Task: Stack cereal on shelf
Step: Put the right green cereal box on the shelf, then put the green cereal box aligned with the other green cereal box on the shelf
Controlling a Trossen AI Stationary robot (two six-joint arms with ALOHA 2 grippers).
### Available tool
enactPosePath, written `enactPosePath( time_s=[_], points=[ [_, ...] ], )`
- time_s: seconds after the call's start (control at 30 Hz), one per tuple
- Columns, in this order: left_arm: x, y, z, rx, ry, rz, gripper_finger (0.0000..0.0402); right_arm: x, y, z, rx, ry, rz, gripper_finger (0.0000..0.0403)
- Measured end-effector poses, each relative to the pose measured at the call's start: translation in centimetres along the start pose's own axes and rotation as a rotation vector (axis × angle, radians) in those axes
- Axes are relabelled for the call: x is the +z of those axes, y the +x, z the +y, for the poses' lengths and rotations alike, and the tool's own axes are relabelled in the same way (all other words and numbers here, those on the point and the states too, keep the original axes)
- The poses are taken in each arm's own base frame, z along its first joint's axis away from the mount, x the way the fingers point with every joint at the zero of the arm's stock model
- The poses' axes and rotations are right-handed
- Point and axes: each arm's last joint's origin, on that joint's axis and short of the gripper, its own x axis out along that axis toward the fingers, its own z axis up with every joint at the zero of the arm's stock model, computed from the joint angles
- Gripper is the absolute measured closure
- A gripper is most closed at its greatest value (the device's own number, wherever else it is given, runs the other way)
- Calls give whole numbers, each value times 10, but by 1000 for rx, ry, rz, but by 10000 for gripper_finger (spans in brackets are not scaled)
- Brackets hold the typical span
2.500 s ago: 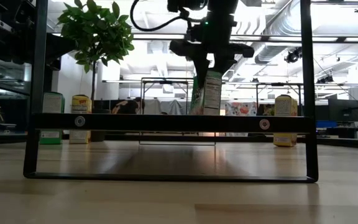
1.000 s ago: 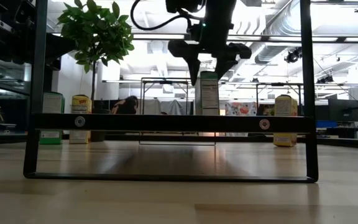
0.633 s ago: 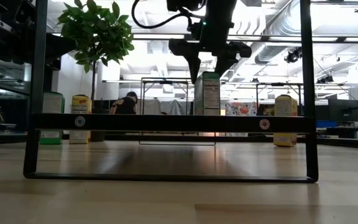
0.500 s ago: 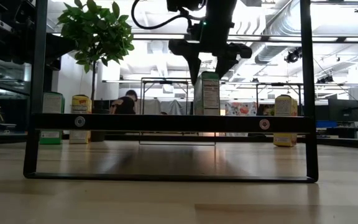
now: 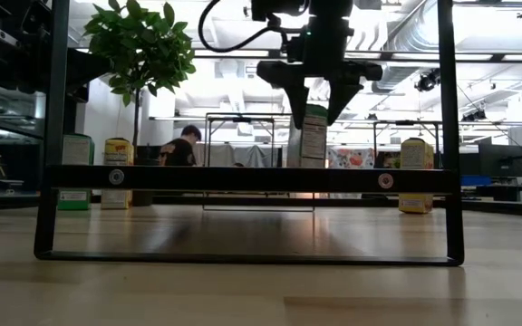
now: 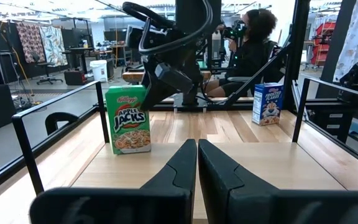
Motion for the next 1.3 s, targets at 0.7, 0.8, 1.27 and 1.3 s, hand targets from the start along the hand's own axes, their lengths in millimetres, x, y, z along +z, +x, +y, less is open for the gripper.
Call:
enactPosePath(
  time_s=[0.7,0.8,1.27,1.3],
  points=[
    [0,0,0,0,0,0,392,-4,-3,7,83,-62,62,148],
    [0,0,0,0,0,0,392,-4,-4,5,89,-95,93,148],
    [0,0,0,0,0,1,392,-19,-40,-35,92,-458,475,148],
    [0,0,0,0,0,1,392,-23,-46,-40,78,-503,506,148]
  ],
)
